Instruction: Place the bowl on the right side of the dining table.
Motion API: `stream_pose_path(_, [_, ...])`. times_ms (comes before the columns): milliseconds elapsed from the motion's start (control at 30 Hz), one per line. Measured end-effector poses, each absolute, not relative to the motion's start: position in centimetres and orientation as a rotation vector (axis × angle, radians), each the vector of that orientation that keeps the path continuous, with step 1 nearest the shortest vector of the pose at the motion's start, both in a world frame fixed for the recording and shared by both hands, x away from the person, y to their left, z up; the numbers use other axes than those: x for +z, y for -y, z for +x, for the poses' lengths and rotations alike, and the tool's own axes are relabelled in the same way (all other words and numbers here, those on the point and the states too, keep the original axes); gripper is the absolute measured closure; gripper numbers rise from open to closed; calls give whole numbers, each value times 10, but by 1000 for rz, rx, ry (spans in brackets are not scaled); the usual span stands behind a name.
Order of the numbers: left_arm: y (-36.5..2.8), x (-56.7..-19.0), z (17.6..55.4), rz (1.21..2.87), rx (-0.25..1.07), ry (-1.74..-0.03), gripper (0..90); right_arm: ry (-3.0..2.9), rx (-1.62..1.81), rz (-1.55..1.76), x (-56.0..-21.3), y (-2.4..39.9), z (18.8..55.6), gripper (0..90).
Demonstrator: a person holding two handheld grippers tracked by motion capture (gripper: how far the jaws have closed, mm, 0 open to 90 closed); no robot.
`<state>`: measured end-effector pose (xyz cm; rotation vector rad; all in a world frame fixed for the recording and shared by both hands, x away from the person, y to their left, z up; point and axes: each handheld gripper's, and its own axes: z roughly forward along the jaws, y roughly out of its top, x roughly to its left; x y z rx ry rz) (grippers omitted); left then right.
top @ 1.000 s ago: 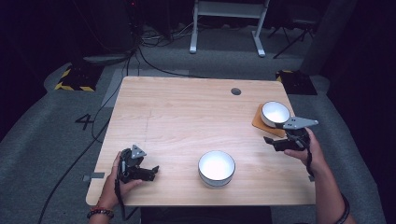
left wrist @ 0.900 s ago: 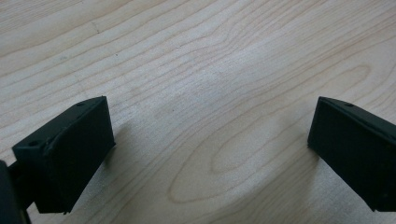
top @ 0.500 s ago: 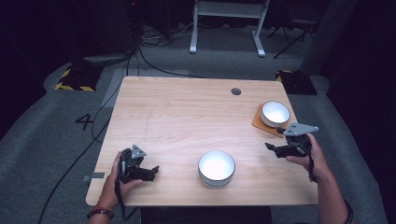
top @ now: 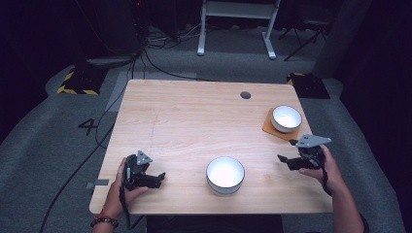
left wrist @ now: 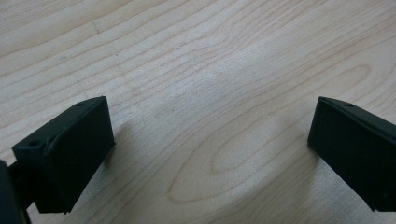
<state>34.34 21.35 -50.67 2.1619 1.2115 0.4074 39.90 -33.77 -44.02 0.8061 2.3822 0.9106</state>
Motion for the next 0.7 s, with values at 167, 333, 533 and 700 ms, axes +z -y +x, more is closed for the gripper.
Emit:
stream_pose_path(167, [-214,-507,343,2162,408,-1211,4,-2387,897,809,-446,342,396,217])
stream_pose_path(333, [-213,-507,343,2162,408,-1211,4,-2392,901,835,-454,346,393,213])
stream_pose_path(533, [-214,-507,343,2162,408,-1211,4,-2407,902,886,-464,352,388,206])
stream_pose_path(700, [-213,-507,343,2162,407,-1212,4,-2411,888,899,-471,358,385,202])
